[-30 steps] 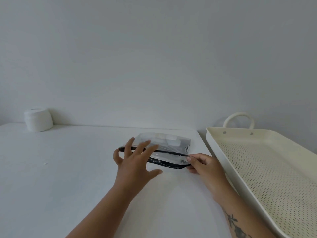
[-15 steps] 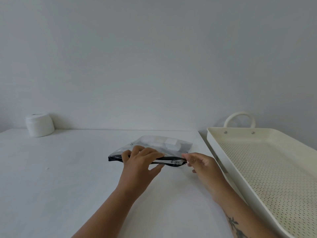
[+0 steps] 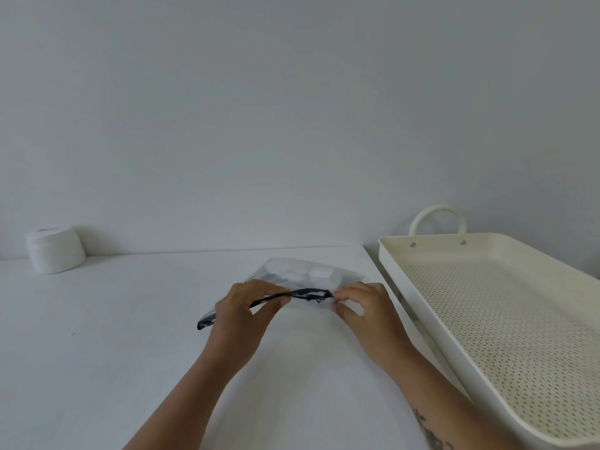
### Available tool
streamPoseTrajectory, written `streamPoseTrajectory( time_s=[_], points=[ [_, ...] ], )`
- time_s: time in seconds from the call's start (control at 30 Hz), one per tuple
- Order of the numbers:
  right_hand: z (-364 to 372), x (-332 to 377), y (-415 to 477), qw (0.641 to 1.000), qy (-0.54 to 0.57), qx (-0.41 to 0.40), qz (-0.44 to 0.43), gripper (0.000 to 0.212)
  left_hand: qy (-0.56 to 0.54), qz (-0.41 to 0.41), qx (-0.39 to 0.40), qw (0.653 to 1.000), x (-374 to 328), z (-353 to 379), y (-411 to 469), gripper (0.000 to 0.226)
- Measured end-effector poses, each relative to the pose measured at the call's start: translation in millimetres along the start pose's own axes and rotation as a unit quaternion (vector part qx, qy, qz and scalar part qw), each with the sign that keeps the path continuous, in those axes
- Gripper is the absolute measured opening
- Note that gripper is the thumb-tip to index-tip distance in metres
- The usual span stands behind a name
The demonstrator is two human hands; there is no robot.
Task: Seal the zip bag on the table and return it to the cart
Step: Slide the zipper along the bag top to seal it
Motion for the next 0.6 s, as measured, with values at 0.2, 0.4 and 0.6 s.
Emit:
streamPoseTrajectory(
  time_s=[0.2, 0.4, 0.6],
  points=[
    [-13, -11, 0, 0.997, -0.066, -0.035, 0.028, 0.008, -0.076, -0.051, 0.024, 0.996, 3, -7, 5, 0.011],
    [-5, -11, 0, 0.998, -0.058, -0.003, 0.038, 0.006, 0.035, 0.004, 0.05, 0.998, -9, -5, -2, 0.022],
    [2, -7, -1, 0.998, -0.043, 0.034, 0.043, 0.008, 0.103, 0.113, 0.027, 0.988, -37, 4, -6, 0.021]
  ],
)
Point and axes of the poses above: each hand's wrist, its own y-axis towards the middle knuckle, its own z-axis out of the palm, x = y × z, the point moved 6 cm from there along y, towards the middle knuckle, and after that the axes turned 5 degrees about x, right-handed, at the moved point
